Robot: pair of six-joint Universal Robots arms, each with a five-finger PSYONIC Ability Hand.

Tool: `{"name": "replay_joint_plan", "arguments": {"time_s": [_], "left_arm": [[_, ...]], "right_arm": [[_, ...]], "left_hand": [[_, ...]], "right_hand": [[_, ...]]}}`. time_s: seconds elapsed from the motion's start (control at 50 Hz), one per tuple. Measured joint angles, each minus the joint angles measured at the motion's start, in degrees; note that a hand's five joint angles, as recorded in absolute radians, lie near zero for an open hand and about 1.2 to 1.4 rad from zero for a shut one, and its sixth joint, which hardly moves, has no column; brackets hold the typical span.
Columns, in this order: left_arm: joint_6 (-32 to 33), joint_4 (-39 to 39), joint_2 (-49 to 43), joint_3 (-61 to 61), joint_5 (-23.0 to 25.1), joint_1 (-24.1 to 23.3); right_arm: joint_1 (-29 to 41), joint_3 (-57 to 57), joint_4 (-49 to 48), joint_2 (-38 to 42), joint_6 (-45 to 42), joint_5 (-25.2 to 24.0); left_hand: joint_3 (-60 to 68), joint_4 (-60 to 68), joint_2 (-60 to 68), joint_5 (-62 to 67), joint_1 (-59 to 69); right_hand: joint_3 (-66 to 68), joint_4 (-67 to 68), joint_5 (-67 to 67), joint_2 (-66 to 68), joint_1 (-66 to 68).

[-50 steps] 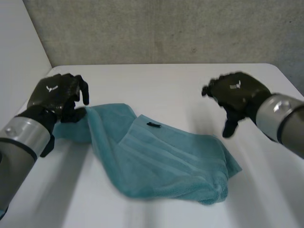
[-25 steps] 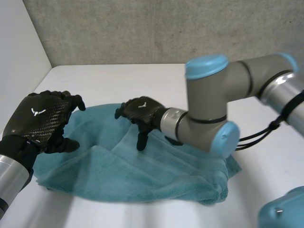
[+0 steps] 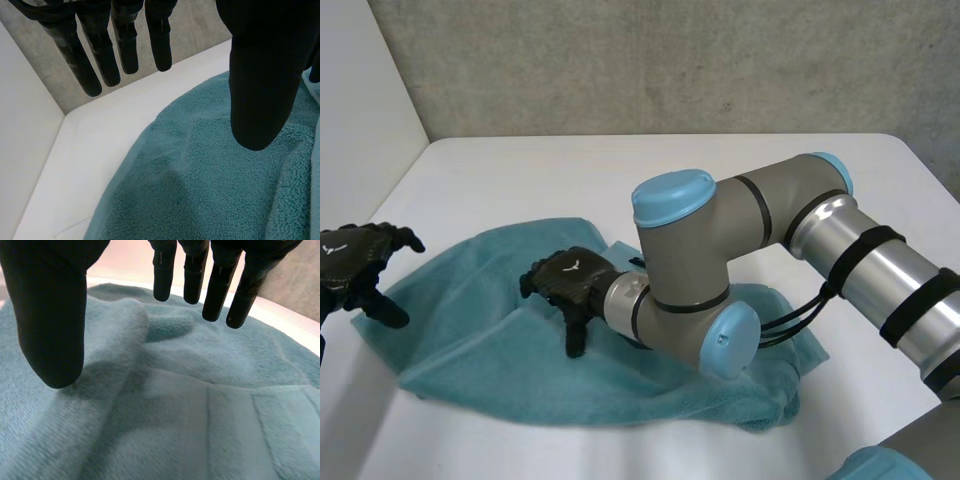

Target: Fold the laundry

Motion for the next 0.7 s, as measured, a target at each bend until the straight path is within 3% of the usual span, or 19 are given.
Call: {"name": "replay_joint_plan", "arguments": {"time_s": [0.04, 0.22, 0.24, 0.32, 0.38, 0.52, 0.62, 0.7], "left_arm": [[0.02, 0.01, -1.16, 0.12, 1.84, 1.61], [0.16, 0.07, -2.64, 0.34, 2.08, 2.47], [0.17, 0.08, -2.76, 0.35, 2.02, 2.46], [0.18, 0.13, -2.88, 0.42, 1.97, 2.32], [0.19, 0.14, -2.86, 0.57, 1.98, 2.14], [0.31, 0.16, -2.69, 1.43, 1.99, 1.44], [0.35, 0.52, -2.65, 2.54, 2.34, 0.54], [0.41, 1.06, -3.60, 3.90, 3.54, -0.83]], "right_arm": [[0.57, -1.30, 0.03, 1.08, 2.04, -1.01], [1.12, -3.24, 0.39, 3.86, 3.80, -2.71], [1.21, -3.38, 0.43, 4.19, 3.80, -2.76], [1.37, -4.71, 0.51, 4.68, 3.71, -2.37], [1.23, -6.22, 0.50, 4.50, 3.70, -1.56], [0.44, -8.62, 0.26, 1.05, 3.65, 5.26], [-2.01, -6.07, 0.23, -6.03, 3.58, 12.35], [-5.12, -0.27, 0.12, -12.97, 3.34, 14.12]], "left_hand": [[0.00, 0.00, 0.00, 0.00, 0.00], [0.00, 0.00, 0.00, 0.00, 0.00], [0.00, 0.00, 0.00, 0.00, 0.00], [0.00, 0.00, 0.00, 0.00, 0.00], [0.00, -0.01, 0.00, -0.03, 0.00], [-1.25, -0.95, -0.98, -1.09, -1.14], [-1.37, -1.22, -1.25, -1.36, -1.14], [-2.71, -2.12, -2.22, -2.37, -2.33]], "right_hand": [[0.00, 0.00, 0.01, 0.00, 0.00], [3.01, 2.98, 2.78, 3.09, 2.61], [6.79, 6.14, 5.67, 7.05, 5.91], [39.60, 39.75, 38.28, 40.52, 34.32], [45.59, 46.02, 44.17, 46.11, 37.68], [45.95, 46.56, 44.56, 46.13, 37.68], [46.03, 46.57, 44.75, 46.13, 37.68], [46.10, 46.57, 44.79, 46.13, 37.68]]}}
